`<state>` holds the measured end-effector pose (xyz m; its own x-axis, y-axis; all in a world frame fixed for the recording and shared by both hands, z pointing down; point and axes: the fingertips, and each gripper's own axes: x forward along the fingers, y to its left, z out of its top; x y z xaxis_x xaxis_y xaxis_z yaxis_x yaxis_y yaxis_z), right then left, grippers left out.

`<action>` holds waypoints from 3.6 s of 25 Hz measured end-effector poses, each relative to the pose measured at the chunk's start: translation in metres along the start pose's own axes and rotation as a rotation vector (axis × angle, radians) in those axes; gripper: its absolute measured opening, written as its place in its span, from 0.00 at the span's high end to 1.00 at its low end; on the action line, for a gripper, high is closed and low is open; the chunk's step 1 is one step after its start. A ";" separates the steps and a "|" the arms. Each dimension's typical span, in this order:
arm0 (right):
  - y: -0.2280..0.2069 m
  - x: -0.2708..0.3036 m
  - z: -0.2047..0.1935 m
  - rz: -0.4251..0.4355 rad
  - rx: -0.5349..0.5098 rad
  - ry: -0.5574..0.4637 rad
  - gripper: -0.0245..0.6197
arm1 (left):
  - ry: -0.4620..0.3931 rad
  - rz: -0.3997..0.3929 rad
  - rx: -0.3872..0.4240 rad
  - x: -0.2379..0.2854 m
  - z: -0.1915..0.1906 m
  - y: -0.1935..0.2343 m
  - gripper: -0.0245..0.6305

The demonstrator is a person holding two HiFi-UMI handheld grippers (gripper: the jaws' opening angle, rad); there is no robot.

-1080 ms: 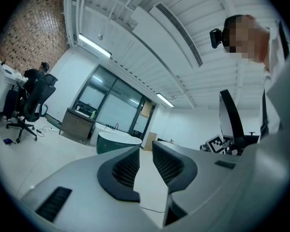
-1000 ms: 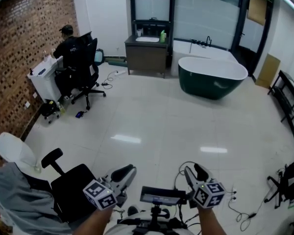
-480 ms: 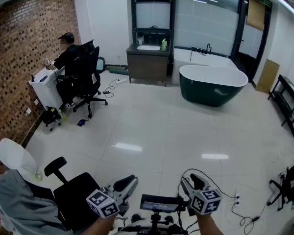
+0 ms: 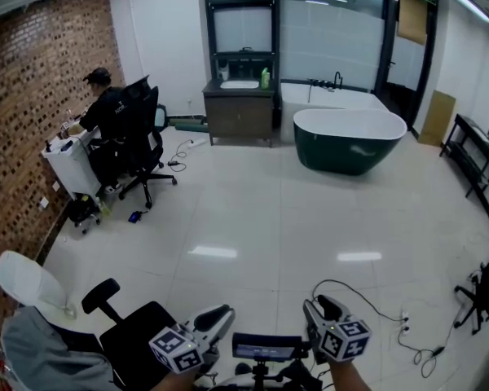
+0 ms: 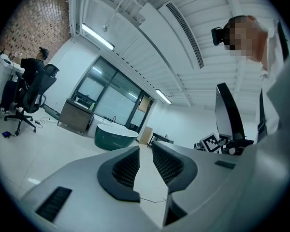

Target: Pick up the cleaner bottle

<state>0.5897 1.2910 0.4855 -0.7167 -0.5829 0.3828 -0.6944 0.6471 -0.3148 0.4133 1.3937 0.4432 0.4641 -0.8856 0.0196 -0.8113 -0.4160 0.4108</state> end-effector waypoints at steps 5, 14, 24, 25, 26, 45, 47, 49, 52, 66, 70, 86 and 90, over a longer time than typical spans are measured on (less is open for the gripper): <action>-0.001 0.007 -0.002 -0.007 0.008 0.014 0.68 | 0.013 -0.018 -0.009 0.007 -0.001 0.005 0.85; -0.040 0.052 0.022 0.008 -0.018 0.027 0.68 | -0.007 0.058 0.007 0.047 0.015 0.038 0.84; -0.112 0.120 0.089 0.044 -0.032 0.026 0.68 | -0.055 0.150 0.033 0.135 0.056 0.084 0.80; -0.118 0.125 0.095 0.050 -0.034 0.028 0.68 | -0.056 0.155 0.032 0.143 0.058 0.087 0.80; -0.123 0.130 0.100 0.056 -0.035 0.028 0.68 | -0.057 0.160 0.029 0.150 0.059 0.090 0.80; -0.167 0.192 0.127 0.091 0.007 0.061 0.68 | -0.030 0.191 -0.004 0.226 0.070 0.135 0.80; -0.169 0.203 0.131 0.084 0.004 0.063 0.68 | -0.031 0.183 -0.007 0.233 0.073 0.147 0.80; -0.172 0.217 0.137 0.072 0.002 0.059 0.68 | -0.032 0.174 -0.007 0.241 0.077 0.163 0.80; -0.171 0.244 0.148 0.057 0.002 0.060 0.68 | -0.037 0.159 -0.013 0.252 0.087 0.192 0.80; -0.135 0.383 0.213 0.003 -0.001 0.065 0.68 | 0.007 0.094 0.002 0.290 0.155 0.342 0.80; -0.141 0.404 0.222 -0.026 -0.005 0.053 0.68 | 0.006 0.066 -0.013 0.301 0.161 0.363 0.80; -0.197 0.519 0.281 0.052 -0.021 0.074 0.68 | -0.015 0.131 -0.018 0.389 0.203 0.440 0.80; -0.228 0.549 0.316 0.078 -0.034 0.062 0.68 | -0.034 0.137 -0.002 0.436 0.222 0.458 0.80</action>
<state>0.3341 0.6682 0.4925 -0.7625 -0.4988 0.4120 -0.6332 0.7062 -0.3169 0.1658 0.7711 0.4376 0.3368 -0.9405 0.0446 -0.8655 -0.2906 0.4079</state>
